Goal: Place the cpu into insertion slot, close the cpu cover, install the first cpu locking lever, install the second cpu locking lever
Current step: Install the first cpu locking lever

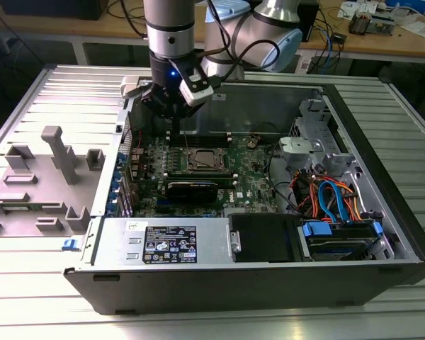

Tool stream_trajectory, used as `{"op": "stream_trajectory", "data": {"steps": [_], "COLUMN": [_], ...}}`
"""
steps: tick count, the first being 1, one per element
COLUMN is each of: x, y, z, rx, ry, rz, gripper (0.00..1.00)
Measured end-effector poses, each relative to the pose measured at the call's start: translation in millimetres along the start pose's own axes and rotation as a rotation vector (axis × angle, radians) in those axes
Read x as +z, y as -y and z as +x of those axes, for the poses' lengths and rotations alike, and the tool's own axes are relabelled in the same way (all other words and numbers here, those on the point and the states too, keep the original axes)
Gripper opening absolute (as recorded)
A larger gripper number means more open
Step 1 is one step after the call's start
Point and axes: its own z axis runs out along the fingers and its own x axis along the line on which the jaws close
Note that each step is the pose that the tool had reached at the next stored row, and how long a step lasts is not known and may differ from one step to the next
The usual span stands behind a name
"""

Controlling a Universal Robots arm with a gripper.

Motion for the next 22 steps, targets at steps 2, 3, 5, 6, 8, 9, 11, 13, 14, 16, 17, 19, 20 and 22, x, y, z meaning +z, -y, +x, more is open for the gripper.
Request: {"op": "stream_trajectory", "data": {"steps": [2,3,5,6,8,9,11,13,14,16,17,19,20,22], "x": [0.6,1.0,1.5,1.8,2.5,2.7,3.2,3.9,4.2,4.5,4.6,4.6,4.6,5.6], "y": [-1.4,-1.8,-1.9,-1.8,-1.6,-1.6,-1.5,-1.3,-1.2,-1.1,-1.1,-1.1,-1.1,-1.1], "z": [-2.4,-3.7,-8.2,-11.4,-16.4,-17.9,-19.9,-21.9,-23.0,-24.6,-24.7,-24.9,-25.0,-25.2], "rx": [0.0,0.0,0.0,0.0,0.0,0.0,0.0,0.0,0.0,0.0,0.0,0.0,0.0,0.0], "ry": [0.0003,0.0004,0.001,0.0014,0.0031,0.0042,0.006,0.0068,0.007,0.0071,0.007,0.0071,0.0071,0.0071], "rz": [0.0,-0.0001,0.0003,0.0004,0.0011,0.0018,0.0037,0.0047,0.0054,0.0061,0.0061,0.006,0.006,0.0061], "gripper": [0.11,0.11,0.11,0.11,0.11,0.11,0.11,0.11,0.11,0.11,0.11,0.11,0.11,0.11]}}
